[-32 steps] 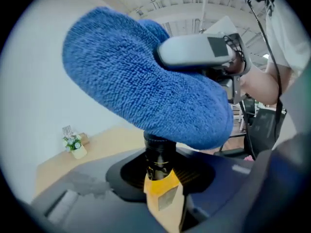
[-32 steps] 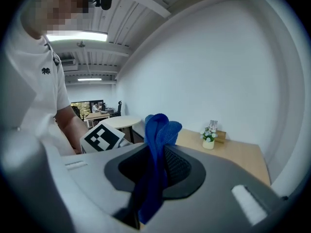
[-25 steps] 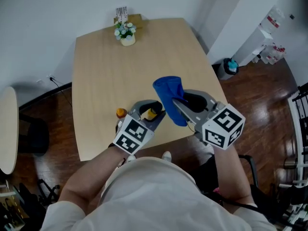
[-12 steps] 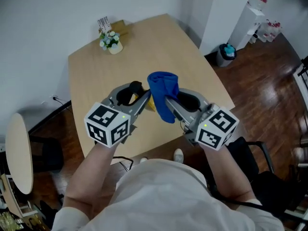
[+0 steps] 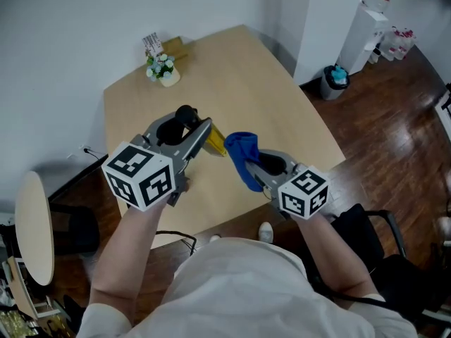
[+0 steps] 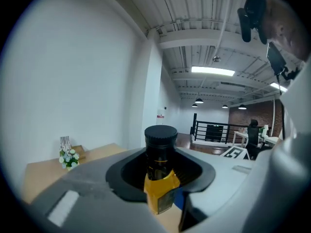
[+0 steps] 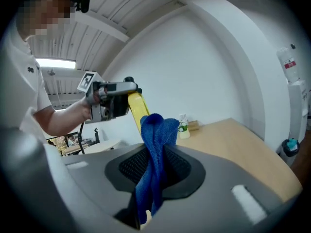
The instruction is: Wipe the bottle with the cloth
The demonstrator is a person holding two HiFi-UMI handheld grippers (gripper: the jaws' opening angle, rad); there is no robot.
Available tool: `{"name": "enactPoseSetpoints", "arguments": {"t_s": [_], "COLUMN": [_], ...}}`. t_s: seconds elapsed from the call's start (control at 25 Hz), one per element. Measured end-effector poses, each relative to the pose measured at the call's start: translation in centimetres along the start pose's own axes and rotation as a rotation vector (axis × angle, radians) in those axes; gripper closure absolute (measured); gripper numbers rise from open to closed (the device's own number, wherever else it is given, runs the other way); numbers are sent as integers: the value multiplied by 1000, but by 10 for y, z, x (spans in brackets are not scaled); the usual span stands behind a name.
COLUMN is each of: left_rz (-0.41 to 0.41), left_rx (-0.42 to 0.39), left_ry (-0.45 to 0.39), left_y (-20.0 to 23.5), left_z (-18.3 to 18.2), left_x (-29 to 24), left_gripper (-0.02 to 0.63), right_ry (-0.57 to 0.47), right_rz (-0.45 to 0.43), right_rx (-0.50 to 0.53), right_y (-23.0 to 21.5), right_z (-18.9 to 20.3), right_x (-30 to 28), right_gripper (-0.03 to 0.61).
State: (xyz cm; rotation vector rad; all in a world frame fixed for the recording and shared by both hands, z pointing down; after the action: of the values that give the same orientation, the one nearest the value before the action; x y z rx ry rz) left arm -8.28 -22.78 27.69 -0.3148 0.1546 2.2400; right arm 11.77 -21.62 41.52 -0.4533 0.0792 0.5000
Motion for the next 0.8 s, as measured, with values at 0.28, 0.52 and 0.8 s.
{"name": "enactPoseSetpoints", "arguments": {"t_s": [0.28, 0.52, 0.8], "left_rz": [-19, -17, -10], "left_rx": [-1, 19, 9], "left_ry": [5, 17, -5], "left_y": [3, 2, -4], "left_z": [-5, 3, -6], "left_x": [-3, -5, 5], "left_gripper": [462, 462, 461], "right_ry": [-32, -89, -21], "right_rz": [-68, -166, -151], "right_rx": [69, 208, 171], "right_y": [30, 81, 72], "right_z": [-18, -50, -23], "right_x": [22, 9, -8], "right_gripper": [494, 494, 494]}}
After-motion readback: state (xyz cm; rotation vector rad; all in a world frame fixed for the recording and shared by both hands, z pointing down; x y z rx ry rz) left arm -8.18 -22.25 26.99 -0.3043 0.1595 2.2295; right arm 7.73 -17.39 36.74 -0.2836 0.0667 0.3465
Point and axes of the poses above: the fingertips, and each gripper's own axes: x backward along the fingers, y to its left, z out of its underside, the point moved 8 cm from there along x, backward along the fingers, and after that the axes turned 5 degrees about -x, right-handed, at the moved point
